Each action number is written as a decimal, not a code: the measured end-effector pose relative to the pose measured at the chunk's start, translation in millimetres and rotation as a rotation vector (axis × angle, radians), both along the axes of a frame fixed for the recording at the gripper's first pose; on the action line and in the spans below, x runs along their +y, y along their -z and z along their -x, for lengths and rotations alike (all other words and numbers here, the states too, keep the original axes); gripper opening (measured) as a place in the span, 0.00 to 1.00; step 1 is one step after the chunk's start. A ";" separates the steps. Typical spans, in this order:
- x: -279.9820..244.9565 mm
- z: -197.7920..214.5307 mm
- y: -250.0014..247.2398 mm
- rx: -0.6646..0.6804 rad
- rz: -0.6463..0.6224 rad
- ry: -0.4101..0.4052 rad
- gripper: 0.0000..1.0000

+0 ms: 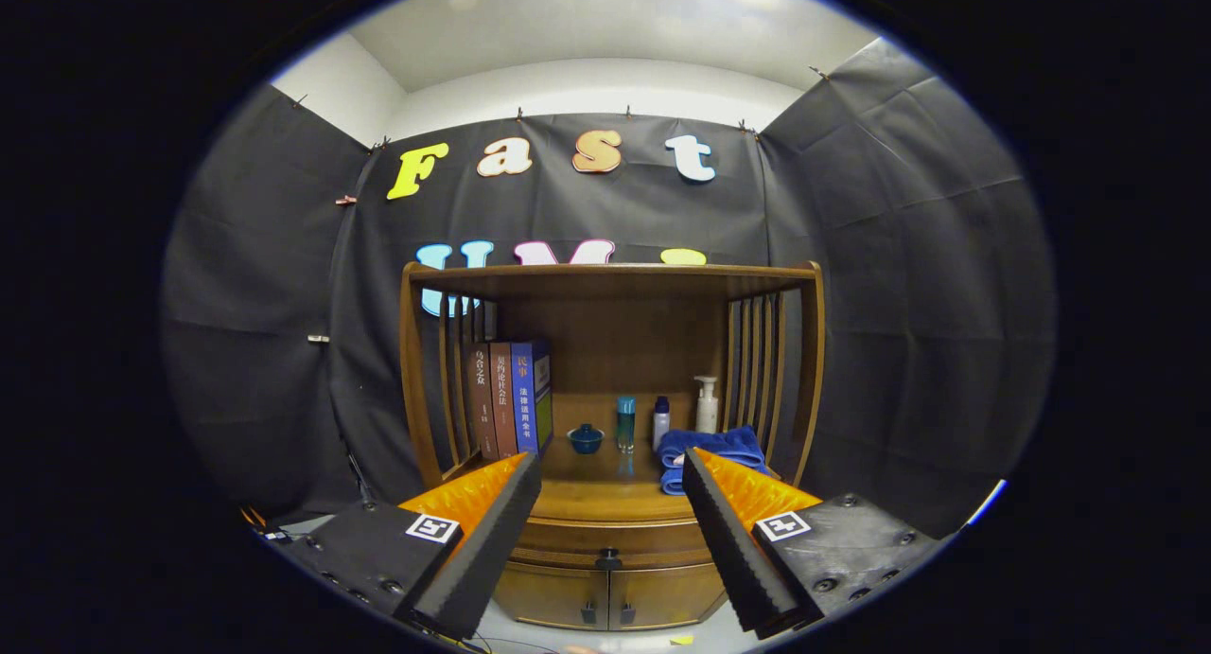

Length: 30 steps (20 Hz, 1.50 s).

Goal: Pull open the drawer, take out the items inside it, and place them on the countertop above the cabinet.

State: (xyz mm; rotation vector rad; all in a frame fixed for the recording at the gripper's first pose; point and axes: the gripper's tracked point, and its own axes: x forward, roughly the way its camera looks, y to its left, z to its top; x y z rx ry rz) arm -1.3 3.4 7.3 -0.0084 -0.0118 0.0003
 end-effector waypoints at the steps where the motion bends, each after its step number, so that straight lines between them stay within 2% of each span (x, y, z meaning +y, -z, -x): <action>1: -0.9 0.7 -1.0 -0.003 -0.001 0.000 0.98; 19: 0.4 -5.2 15.2 0.012 -0.013 -0.008 0.98; 30: 5.0 -80.1 119.8 0.208 -0.036 -0.004 0.98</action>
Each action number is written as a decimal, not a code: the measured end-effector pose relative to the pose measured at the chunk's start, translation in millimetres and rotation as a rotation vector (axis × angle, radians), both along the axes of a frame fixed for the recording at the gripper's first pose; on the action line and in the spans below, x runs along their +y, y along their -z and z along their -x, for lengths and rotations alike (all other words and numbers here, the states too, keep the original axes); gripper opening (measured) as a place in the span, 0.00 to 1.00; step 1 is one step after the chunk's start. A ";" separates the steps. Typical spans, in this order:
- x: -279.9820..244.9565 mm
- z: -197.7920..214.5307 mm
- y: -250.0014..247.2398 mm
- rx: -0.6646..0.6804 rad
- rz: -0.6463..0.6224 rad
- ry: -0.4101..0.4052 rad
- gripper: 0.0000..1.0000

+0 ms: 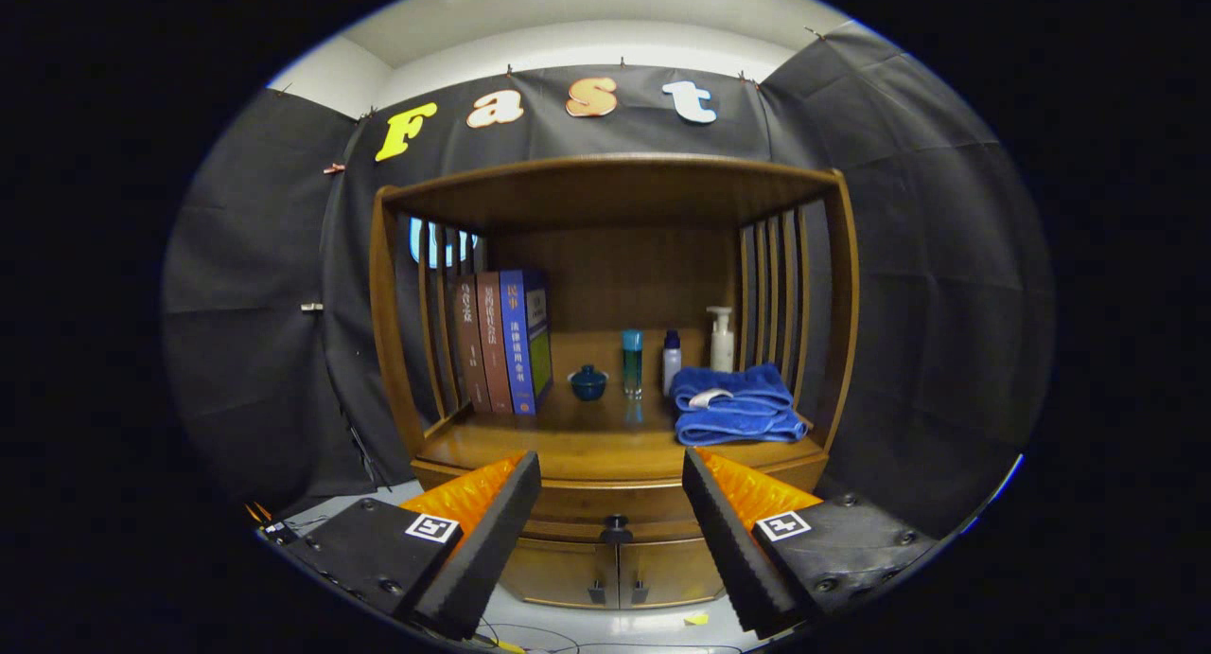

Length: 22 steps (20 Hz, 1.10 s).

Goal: Pull open the drawer, take out the items inside it, and place them on the countertop above the cabinet.

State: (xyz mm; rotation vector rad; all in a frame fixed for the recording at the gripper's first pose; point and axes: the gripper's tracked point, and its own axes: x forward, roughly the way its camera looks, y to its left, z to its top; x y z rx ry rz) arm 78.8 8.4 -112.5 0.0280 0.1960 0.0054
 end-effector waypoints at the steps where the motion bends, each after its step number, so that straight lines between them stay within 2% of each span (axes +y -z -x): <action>1: 0.2 -9.5 12.2 0.020 -0.001 0.000 0.98; 13: -10.5 -101.9 173.6 0.263 -0.031 0.005 1.00; 19: -6.4 -108.7 228.8 0.376 -0.037 0.013 0.99; 22: -6.0 -111.6 243.5 0.397 -0.046 0.016 0.95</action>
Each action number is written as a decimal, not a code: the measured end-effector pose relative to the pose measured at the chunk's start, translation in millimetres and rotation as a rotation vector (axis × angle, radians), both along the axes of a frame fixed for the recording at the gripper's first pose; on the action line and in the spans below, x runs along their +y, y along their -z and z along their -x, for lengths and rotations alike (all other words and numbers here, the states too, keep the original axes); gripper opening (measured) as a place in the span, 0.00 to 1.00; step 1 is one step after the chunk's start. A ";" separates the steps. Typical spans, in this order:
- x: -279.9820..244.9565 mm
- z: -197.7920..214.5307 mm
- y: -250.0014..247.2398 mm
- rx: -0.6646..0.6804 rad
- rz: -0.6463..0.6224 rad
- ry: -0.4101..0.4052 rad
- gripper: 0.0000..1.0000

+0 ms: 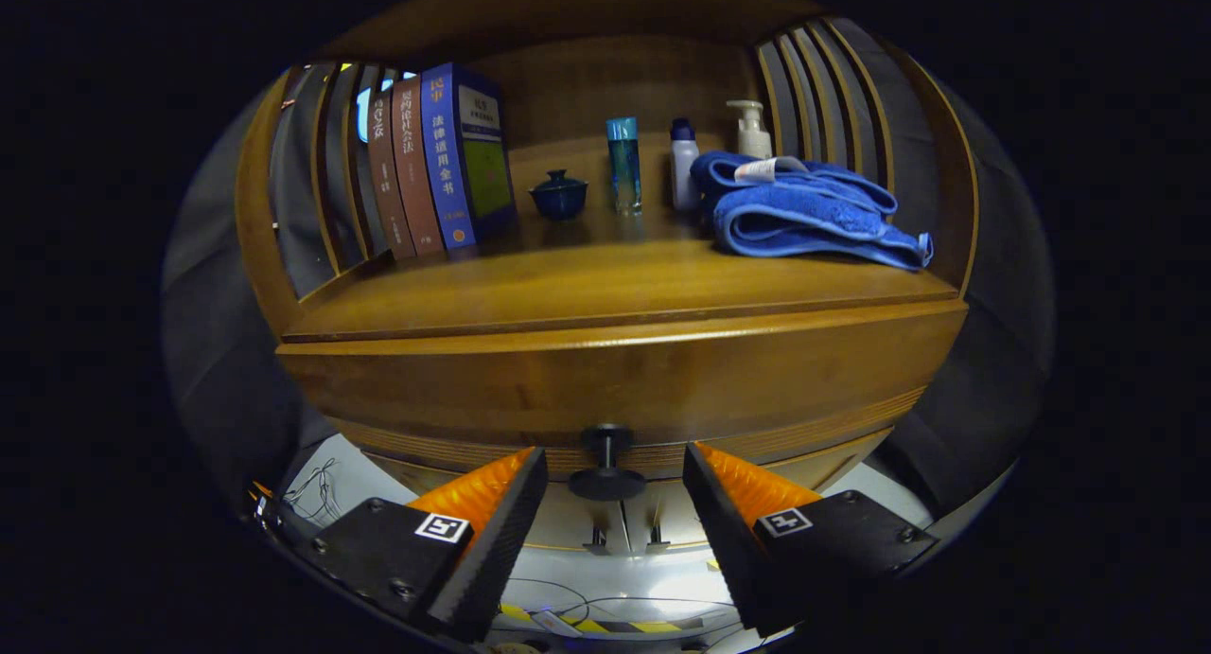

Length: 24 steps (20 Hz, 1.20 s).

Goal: Pull open the drawer, take out the items inside it, and place them on the countertop above the cabinet.

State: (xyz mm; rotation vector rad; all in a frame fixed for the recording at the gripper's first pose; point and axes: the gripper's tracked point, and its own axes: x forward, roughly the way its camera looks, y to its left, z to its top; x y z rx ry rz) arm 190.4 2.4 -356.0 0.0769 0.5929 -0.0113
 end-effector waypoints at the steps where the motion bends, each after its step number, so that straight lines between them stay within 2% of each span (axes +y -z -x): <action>1: 0.4 -2.3 4.1 0.006 -0.005 -0.002 0.89; 5: 2.4 0.0 7.7 0.023 0.021 -0.019 0.44; 6: 3.3 1.2 8.1 0.023 0.016 -0.021 0.44; 7: 4.3 0.3 8.2 0.019 0.006 -0.022 0.36; 15: 4.4 7.6 7.2 0.039 0.009 -0.005 0.36; 24: 8.0 78.3 -1.1 0.082 0.037 -0.009 0.36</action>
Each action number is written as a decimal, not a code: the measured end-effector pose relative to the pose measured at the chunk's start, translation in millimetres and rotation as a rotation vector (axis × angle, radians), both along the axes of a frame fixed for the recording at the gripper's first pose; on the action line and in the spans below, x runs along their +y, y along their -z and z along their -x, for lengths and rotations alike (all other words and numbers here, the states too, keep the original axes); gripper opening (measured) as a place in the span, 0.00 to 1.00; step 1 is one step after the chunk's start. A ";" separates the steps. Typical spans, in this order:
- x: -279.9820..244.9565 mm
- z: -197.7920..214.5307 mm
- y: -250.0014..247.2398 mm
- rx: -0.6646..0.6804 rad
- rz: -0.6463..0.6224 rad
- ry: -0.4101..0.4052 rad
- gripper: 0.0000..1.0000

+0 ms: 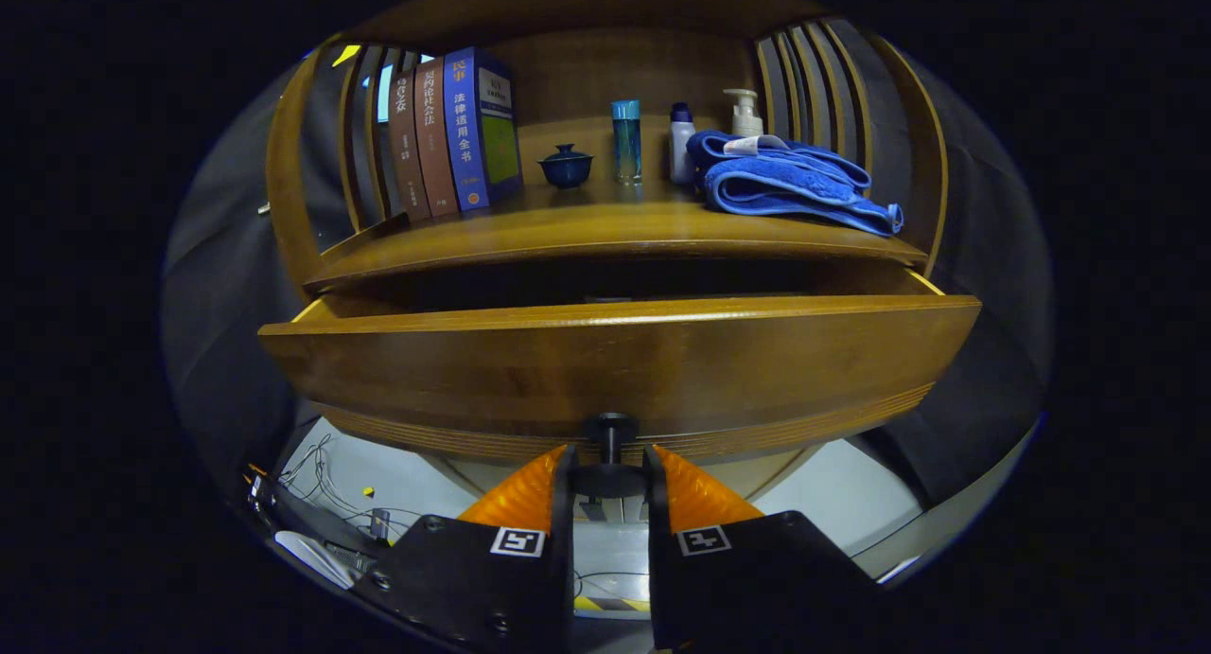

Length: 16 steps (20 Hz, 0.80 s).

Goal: Pull open the drawer, take out the items inside it, and place them on the countertop above the cabinet.

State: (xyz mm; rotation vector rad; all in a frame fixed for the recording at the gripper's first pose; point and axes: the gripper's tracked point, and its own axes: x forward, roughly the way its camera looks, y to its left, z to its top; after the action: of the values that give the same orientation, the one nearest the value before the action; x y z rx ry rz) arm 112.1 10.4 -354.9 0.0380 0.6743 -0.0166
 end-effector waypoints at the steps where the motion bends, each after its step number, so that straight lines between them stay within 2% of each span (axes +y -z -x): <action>1: 0.9 8.7 -1.1 0.004 0.001 -0.003 0.36; 8: 1.5 69.2 -6.9 0.032 -0.014 0.003 0.36; 16: 1.7 116.7 -7.1 0.069 -0.016 -0.006 0.36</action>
State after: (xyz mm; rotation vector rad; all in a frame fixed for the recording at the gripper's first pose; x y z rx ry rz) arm -4.6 12.1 -347.8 0.0506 0.7438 -0.0069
